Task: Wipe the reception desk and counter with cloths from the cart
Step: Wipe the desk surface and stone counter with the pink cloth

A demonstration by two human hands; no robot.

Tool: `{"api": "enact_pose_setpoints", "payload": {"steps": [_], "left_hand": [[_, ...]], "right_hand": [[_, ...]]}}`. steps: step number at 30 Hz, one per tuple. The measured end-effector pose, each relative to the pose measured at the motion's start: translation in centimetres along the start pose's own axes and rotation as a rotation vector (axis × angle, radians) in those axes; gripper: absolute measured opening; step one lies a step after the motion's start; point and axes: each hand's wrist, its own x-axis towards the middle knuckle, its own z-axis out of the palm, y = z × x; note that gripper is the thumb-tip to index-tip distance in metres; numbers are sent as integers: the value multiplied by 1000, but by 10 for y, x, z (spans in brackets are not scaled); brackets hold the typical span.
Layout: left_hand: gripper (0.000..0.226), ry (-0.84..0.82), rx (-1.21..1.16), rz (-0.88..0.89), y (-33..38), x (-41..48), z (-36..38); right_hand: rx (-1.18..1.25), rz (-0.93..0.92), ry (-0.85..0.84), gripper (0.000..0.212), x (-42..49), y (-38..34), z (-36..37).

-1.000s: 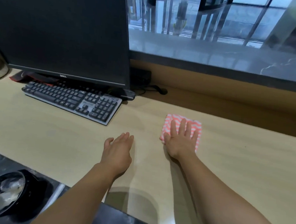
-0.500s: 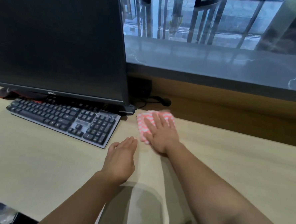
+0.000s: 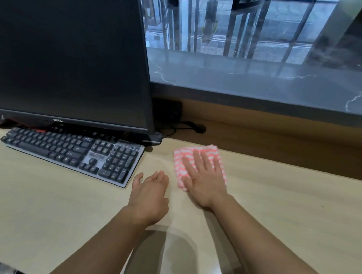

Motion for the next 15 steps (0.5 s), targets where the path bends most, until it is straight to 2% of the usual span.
{"api": "enact_pose_setpoints", "payload": {"steps": [2,6,10,15], "left_hand": [[60,-22,1,6,0,2,-1],[74,-52,36,1,4,6,-2],[71,-74,73,-31,7,8,-4],[83,-134,71,-56,10,9,-7]], "right_hand": [[-16,-82,-3,59,2,-11,3],[-35,-129,-3,58,37,-16,-3],[11,-46,-30,60,73,-10,-18],[46,59,-24,60,73,5,-23]]}}
